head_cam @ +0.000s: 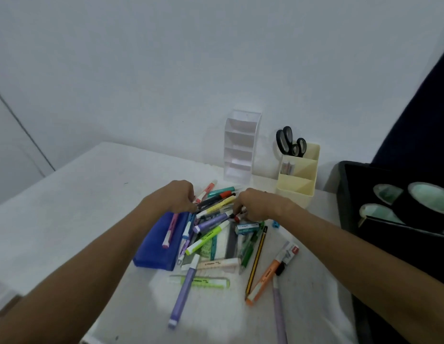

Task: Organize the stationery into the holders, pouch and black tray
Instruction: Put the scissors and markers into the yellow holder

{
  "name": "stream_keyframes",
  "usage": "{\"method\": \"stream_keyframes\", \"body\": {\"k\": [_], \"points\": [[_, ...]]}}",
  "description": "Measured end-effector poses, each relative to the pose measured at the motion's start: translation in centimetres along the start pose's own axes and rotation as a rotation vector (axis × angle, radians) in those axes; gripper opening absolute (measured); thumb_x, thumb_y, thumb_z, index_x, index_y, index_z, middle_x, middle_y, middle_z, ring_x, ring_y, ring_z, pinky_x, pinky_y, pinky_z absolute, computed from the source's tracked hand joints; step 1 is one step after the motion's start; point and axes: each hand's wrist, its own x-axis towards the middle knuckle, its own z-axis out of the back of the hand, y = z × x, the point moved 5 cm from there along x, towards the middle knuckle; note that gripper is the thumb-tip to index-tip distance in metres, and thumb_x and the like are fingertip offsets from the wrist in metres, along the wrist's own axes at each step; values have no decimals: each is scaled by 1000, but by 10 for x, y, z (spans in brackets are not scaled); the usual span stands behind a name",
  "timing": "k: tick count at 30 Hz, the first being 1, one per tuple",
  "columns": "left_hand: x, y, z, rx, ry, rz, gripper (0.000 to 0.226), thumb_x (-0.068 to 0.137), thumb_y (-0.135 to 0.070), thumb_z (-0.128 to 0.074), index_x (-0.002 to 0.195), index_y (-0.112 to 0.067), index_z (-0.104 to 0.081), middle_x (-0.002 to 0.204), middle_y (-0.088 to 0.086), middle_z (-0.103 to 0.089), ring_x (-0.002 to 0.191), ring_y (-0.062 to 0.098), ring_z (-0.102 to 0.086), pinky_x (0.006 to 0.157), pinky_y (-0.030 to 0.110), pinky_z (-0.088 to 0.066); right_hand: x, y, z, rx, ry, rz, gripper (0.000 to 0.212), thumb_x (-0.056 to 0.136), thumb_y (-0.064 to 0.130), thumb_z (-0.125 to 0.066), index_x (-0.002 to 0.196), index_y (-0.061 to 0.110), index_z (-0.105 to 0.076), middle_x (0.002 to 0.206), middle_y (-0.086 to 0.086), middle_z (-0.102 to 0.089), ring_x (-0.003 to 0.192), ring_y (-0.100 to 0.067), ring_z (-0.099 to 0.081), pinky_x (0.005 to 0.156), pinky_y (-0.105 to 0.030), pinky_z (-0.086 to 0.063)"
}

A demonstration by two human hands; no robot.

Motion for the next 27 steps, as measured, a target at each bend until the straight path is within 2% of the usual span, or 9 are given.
{"method": "stream_keyframes", "body": {"k": [5, 8, 13, 15, 18, 19, 21, 24, 27], "points": [[-9, -1, -9, -42, -45, -44, 26, 82, -27, -67, 102, -10, -66, 102, 8, -67, 93, 26, -61, 75, 28, -46, 2, 7, 0, -84, 6, 26, 25, 83, 11, -66, 107, 15, -72, 103, -8, -68, 88, -25, -64, 76, -30, -51], [-13, -2, -9, -51, -58, -74, 20, 80, -24, -67, 96, -12, -68, 98, 6, -70, 83, 21, -60, 74, 27, -48, 6, 10, -1, -129, -1, 45, 16, 82, 14, -67, 97, 14, -72, 94, -10, -68, 79, -26, -62, 69, -30, -49], [-22, -8, 14, -89, -134, -105, 23, 78, -26, -68, 96, -12, -68, 86, 2, -67, 75, 16, -57, 73, 25, -48, 1, 9, 4, -133, -44, 112, 19, 86, 12, -60, 102, 14, -71, 96, -8, -63, 86, -25, -59, 78, -36, -51], [-26, -16, 33, -133, -203, -118, 23, 79, -26, -67, 97, -12, -70, 86, 1, -68, 75, 17, -60, 71, 25, -50, -3, 6, 18, -83, -106, 120, 21, 89, 9, -58, 105, 13, -70, 100, -7, -59, 90, -23, -56, 82, -38, -49], [-30, -34, 64, -164, -327, -154, 23, 80, -27, -65, 96, -12, -71, 80, -2, -66, 70, 16, -58, 64, 23, -44, -16, -1, 50, 75, -239, 88, 18, 92, 12, -55, 105, 10, -68, 100, -5, -56, 79, -16, -55, 75, -25, -46], [-31, -43, 75, -173, -367, -172, 23, 80, -26, -64, 96, -12, -72, 80, -1, -67, 70, 16, -60, 65, 24, -46, -23, -5, 62, 131, -296, 62, 17, 92, 11, -56, 105, 9, -67, 100, -4, -56, 77, -14, -57, 72, -23, -46], [-33, -61, 94, -203, -430, -209, 23, 80, -27, -63, 95, -13, -73, 82, 1, -71, 73, 19, -64, 70, 29, -53, -34, -14, 84, 208, -419, 14, 18, 89, 6, -58, 105, 8, -67, 103, -5, -60, 85, -17, -61, 74, -20, -46], [-33, -91, 119, -246, -499, -282, 22, 80, -28, -62, 91, -14, -75, 79, 2, -72, 72, 19, -66, 71, 33, -56, -56, -28, 112, 275, -561, -46, 20, 87, 7, -63, 106, 8, -68, 100, -2, -64, 87, -13, -57, 68, -7, -39], [-31, -125, 140, -278, -549, -363, 21, 81, -28, -62, 92, -14, -74, 81, -1, -71, 74, 16, -65, 68, 28, -54, -83, -41, 141, 274, -670, -90, 21, 87, 9, -65, 107, 9, -69, 100, -1, -65, 85, -9, -53, 75, -12, -40]]}}
